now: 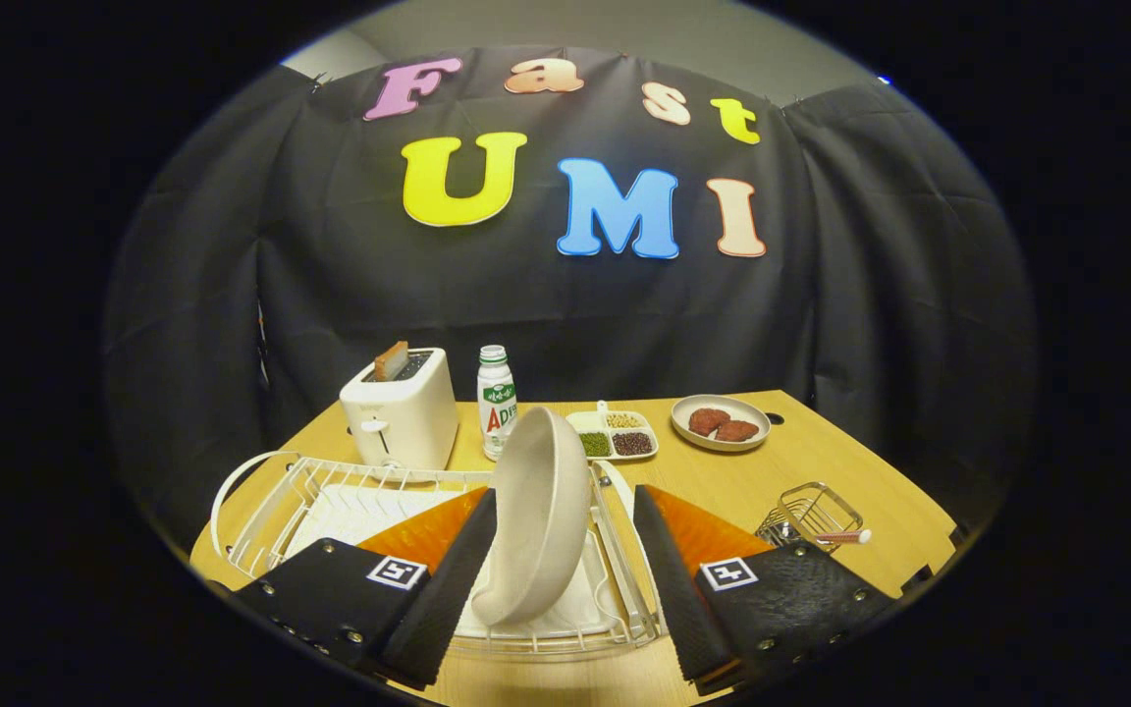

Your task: Take the plate from the dish rack, then take the spoon from the basket and place it into the plate.

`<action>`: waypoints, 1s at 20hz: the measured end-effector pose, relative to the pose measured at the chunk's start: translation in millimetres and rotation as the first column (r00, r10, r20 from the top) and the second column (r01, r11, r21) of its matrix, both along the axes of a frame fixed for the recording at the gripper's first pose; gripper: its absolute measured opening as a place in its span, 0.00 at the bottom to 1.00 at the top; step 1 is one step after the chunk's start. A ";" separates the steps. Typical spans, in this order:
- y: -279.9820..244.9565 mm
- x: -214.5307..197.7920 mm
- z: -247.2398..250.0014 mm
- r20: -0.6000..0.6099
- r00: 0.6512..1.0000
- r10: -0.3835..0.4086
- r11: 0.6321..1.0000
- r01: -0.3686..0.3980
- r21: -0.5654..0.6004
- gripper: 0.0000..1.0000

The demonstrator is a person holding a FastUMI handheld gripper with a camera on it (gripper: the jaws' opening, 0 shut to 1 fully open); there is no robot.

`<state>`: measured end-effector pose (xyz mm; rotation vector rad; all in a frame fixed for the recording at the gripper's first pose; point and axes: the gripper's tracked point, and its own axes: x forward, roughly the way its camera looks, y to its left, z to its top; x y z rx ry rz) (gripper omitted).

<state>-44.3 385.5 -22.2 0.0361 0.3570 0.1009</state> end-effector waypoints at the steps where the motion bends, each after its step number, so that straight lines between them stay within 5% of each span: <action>1: -0.5 7.6 -5.2 -0.013 1.000 -0.016 1.000 0.016 -0.015 0.86; 5: 3.8 24.7 -23.3 -0.070 0.996 -0.047 0.996 0.042 -0.074 0.71; 8: 4.6 29.0 -29.5 -0.096 0.994 -0.056 0.990 0.043 -0.132 0.35; 14: 16.7 25.9 -17.3 -0.112 0.988 -0.104 0.981 0.084 -0.176 0.22; 20: 24.3 24.9 16.7 -0.053 0.992 -0.116 0.963 0.099 -0.250 0.22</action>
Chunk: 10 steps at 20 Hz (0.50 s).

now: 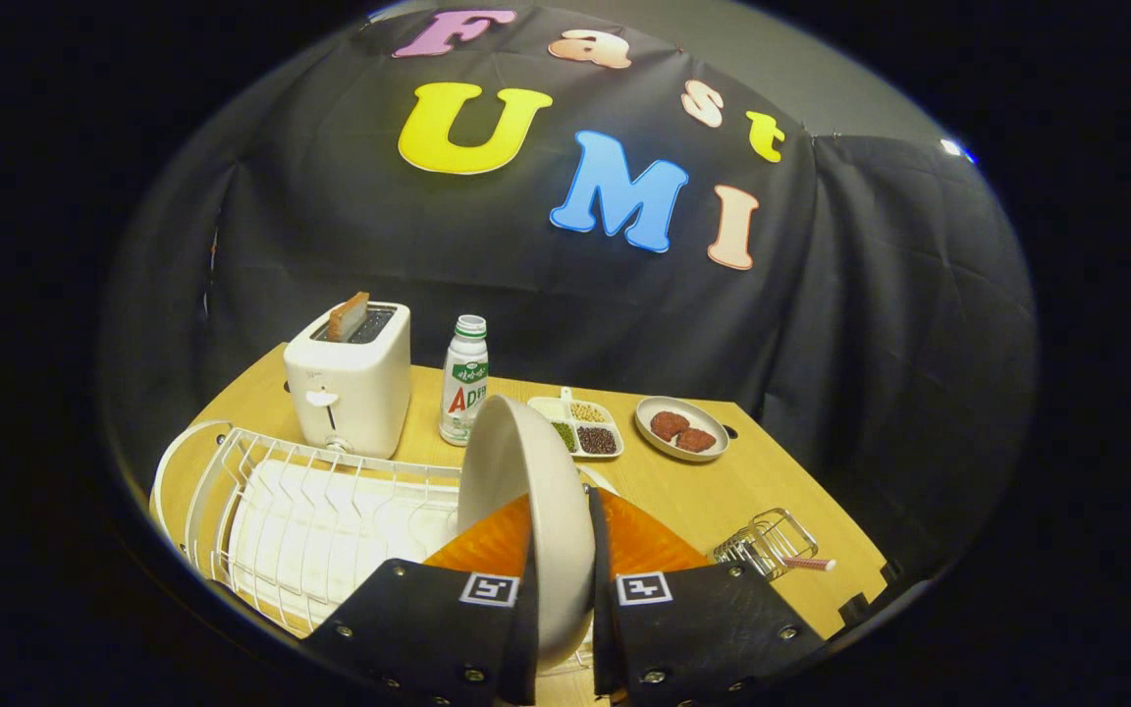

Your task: Take the plate from the dish rack, then take the spoon from the basket and place it into the plate.

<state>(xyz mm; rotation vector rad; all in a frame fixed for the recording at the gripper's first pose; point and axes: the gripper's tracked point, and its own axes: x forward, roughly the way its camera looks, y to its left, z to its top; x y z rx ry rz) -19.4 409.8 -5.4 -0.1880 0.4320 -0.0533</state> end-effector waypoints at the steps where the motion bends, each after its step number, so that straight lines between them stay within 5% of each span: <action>1: -0.8 -0.5 1.7 0.002 1.000 0.000 1.000 0.000 -0.019 0.22; 10: -2.6 4.4 52.4 0.095 0.995 -0.012 0.991 0.024 -0.131 0.22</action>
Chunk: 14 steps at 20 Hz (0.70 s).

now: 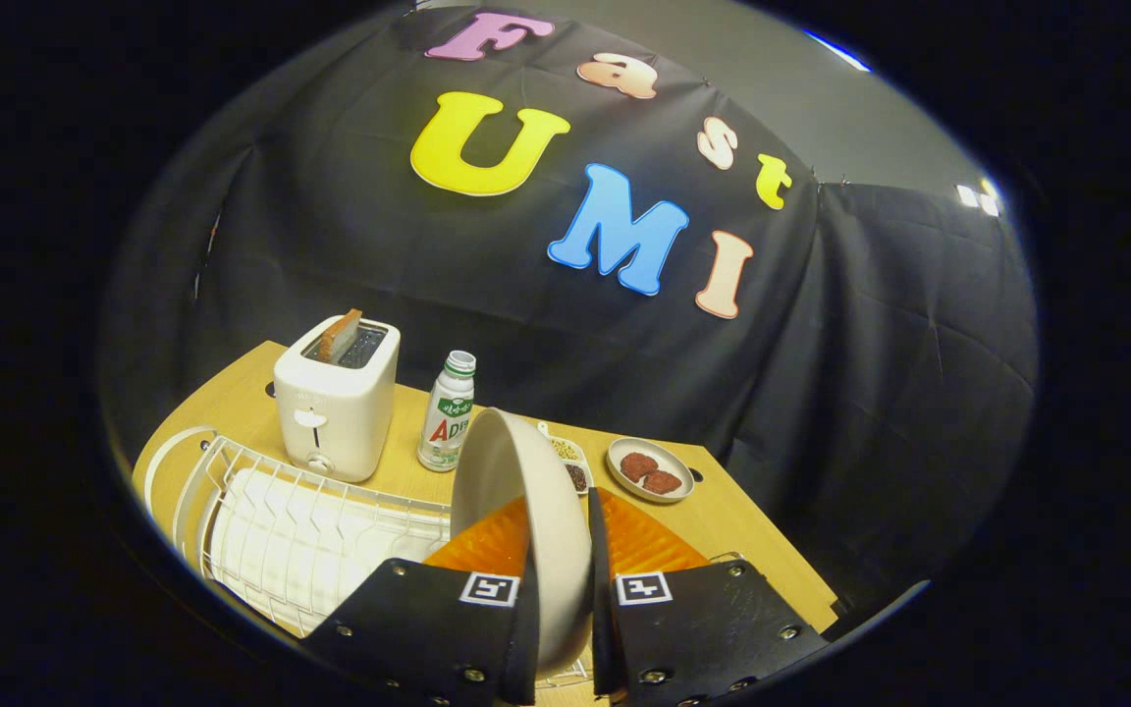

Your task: Take the plate from the dish rack, then take the spoon from the basket and place it into the plate.

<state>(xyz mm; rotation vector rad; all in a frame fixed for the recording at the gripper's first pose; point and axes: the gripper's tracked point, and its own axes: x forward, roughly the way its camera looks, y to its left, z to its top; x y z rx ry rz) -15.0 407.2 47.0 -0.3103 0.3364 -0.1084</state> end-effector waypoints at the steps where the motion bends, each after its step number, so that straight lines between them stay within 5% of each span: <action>1: -2.4 -2.4 7.1 0.013 1.000 -0.002 1.000 0.002 -0.011 0.22; 14: -58.3 -127.0 14.4 0.009 1.000 -0.029 0.999 0.029 -0.021 0.22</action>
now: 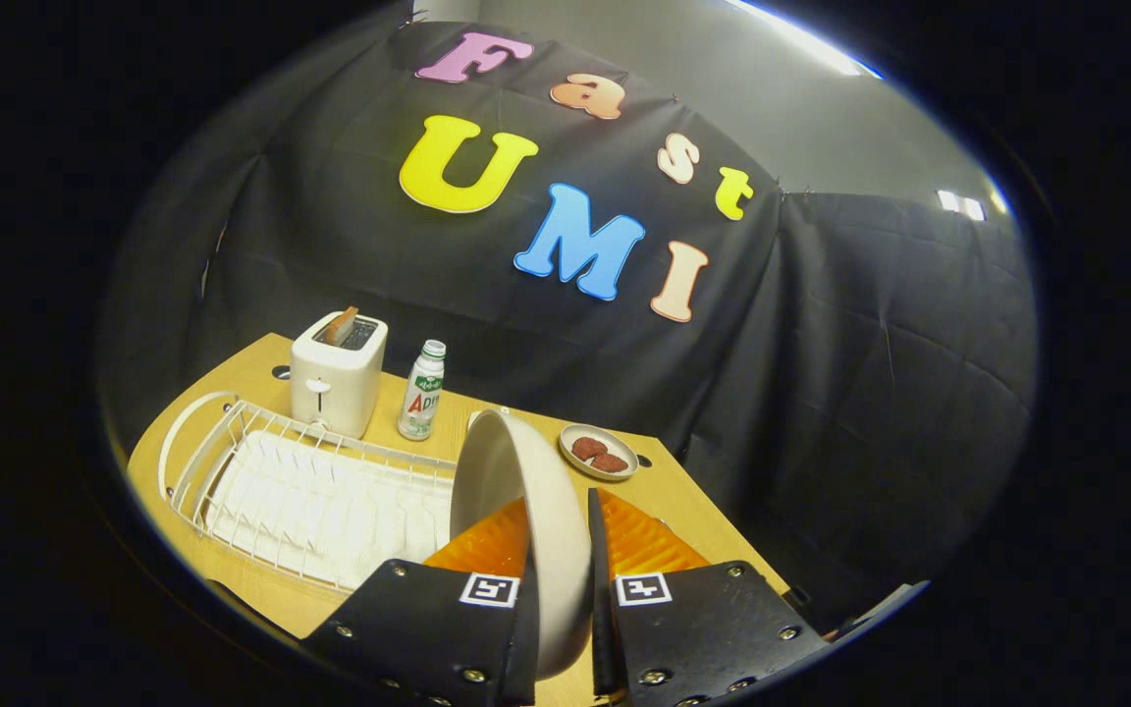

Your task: Take the plate from the dish rack, then take the spoon from the basket and place it into the plate.

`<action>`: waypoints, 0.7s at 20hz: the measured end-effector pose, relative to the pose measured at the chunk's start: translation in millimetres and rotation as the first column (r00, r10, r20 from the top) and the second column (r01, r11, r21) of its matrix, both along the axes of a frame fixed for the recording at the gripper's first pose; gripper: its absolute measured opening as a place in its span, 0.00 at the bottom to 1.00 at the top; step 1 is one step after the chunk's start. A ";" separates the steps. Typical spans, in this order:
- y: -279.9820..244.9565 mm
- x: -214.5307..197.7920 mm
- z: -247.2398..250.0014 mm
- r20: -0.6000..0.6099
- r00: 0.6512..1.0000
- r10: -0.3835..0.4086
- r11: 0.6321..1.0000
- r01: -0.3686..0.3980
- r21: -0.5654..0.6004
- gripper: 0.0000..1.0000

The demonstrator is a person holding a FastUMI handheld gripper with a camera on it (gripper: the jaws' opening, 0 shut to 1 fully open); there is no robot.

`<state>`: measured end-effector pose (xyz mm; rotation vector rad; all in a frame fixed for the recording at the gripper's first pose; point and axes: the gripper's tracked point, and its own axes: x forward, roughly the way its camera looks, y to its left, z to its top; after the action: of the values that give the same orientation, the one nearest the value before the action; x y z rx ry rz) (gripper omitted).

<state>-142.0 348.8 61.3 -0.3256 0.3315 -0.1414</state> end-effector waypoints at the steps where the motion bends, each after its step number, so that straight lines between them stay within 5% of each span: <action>1: -1.5 -9.9 -3.5 -0.007 1.000 0.007 1.000 -0.007 -0.001 0.22; 8: -6.7 -57.4 -54.6 -0.105 0.992 0.068 0.994 -0.058 0.092 0.22; 14: -15.2 -77.7 -100.0 -0.198 0.978 0.071 0.976 -0.027 0.214 0.22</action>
<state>-219.7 333.7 -38.7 -0.1377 0.5380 -0.0229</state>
